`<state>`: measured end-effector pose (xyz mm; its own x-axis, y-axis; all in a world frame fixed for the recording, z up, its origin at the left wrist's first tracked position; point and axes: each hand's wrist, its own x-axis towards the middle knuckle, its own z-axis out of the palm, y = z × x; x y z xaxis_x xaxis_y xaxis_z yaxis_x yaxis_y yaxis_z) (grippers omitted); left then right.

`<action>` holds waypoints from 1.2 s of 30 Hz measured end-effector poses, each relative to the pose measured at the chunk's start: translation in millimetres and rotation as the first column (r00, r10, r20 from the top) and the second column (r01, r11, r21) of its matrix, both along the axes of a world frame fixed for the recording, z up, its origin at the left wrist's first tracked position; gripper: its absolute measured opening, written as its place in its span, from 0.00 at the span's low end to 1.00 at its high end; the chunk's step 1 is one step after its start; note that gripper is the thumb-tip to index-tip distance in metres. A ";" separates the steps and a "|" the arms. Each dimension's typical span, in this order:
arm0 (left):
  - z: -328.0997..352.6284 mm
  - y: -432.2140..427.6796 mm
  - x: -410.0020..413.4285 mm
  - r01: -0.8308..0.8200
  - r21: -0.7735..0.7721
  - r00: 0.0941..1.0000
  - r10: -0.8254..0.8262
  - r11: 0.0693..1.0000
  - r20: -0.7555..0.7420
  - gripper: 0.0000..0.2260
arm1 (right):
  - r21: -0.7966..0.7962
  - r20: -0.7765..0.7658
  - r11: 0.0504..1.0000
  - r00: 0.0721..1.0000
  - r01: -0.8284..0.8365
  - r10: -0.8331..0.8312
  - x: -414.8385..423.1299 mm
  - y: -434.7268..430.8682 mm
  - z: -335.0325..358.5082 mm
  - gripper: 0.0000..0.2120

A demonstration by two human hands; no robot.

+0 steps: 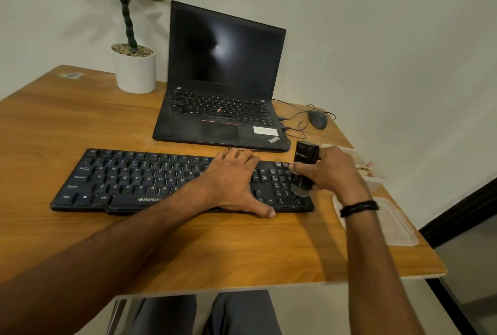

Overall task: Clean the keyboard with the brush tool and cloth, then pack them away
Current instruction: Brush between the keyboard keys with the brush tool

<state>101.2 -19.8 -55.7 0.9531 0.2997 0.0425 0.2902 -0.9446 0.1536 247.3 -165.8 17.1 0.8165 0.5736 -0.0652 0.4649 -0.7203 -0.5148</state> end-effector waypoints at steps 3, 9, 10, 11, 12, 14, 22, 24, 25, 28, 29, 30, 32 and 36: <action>0.2 3.1 -2.2 -0.011 0.006 1.000 0.011 1.000 -0.007 0.59 | 0.240 0.135 0.970 0.988 0.041 -0.075 -4.4 23.2 -18.9 0.20; -1.8 0.9 -3.6 0.001 -0.013 1.000 -0.001 1.000 -0.007 0.58 | 0.158 0.177 0.978 0.970 0.140 -0.167 4.5 5.6 -19.9 0.18; -1.0 0.8 -2.2 0.005 -0.011 1.000 -0.005 1.000 -0.004 0.57 | 0.168 0.221 0.974 0.957 0.155 -0.190 6.1 4.0 -16.7 0.17; -0.1 1.0 -1.0 0.006 -0.011 1.000 -0.006 1.000 -0.003 0.57 | 0.201 0.258 0.966 0.942 0.163 -0.213 6.4 6.2 -16.0 0.17; 0.9 1.4 0.0 0.005 -0.012 1.000 -0.005 1.000 -0.003 0.57 | 0.233 0.273 0.960 0.937 0.156 -0.219 3.8 10.4 -16.6 0.16; 0.7 1.7 -0.5 -0.003 -0.009 1.000 0.003 1.000 0.000 0.58 | 0.213 0.260 0.973 0.955 0.088 -0.143 -3.8 20.9 -20.5 0.17; -0.5 1.2 -1.9 -0.013 -0.020 1.000 0.012 1.000 -0.011 0.58 | 0.247 0.168 0.963 0.974 0.107 -0.152 0.6 35.0 -25.6 0.20; -1.5 0.0 -2.1 -0.009 -0.013 1.000 0.009 1.000 -0.013 0.58 | 0.218 0.166 0.975 0.983 0.034 -0.072 -5.6 38.7 -27.9 0.20; -2.2 -0.8 -2.2 -0.008 -0.009 1.000 0.008 1.000 -0.013 0.58 | 0.206 0.143 0.978 0.989 0.007 -0.037 -9.6 39.4 -27.2 0.20; -2.1 0.5 -0.9 -0.008 -0.002 1.000 0.008 1.000 -0.011 0.58 | 0.261 0.219 0.958 0.960 0.117 -0.176 -14.7 38.9 -26.6 0.19; -1.9 1.2 -0.9 -0.012 -0.003 1.000 0.012 1.000 -0.011 0.59 | 0.268 0.274 0.950 0.933 0.160 -0.235 -16.2 38.6 -26.2 0.19; -2.1 1.3 -0.8 -0.015 -0.006 1.000 0.015 1.000 -0.015 0.59 | 0.261 0.298 0.951 0.924 0.164 -0.241 -18.1 38.7 -26.3 0.19; -3.4 0.0 -0.7 -0.009 -0.010 1.000 0.009 1.000 -0.018 0.59 | 0.230 0.261 0.970 0.955 0.081 -0.142 -17.9 39.8 -28.2 0.19; -3.8 2.5 -0.1 -0.013 -0.010 1.000 0.013 1.000 -0.012 0.59 | 0.264 0.168 0.961 0.978 0.077 -0.125 -16.1 42.5 -24.1 0.18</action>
<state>101.1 -17.3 -59.4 0.9496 0.3123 0.0278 0.3042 -0.9392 0.1590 231.2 -123.3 -7.0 0.8555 0.4656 0.2266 0.4990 -0.6244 -0.6009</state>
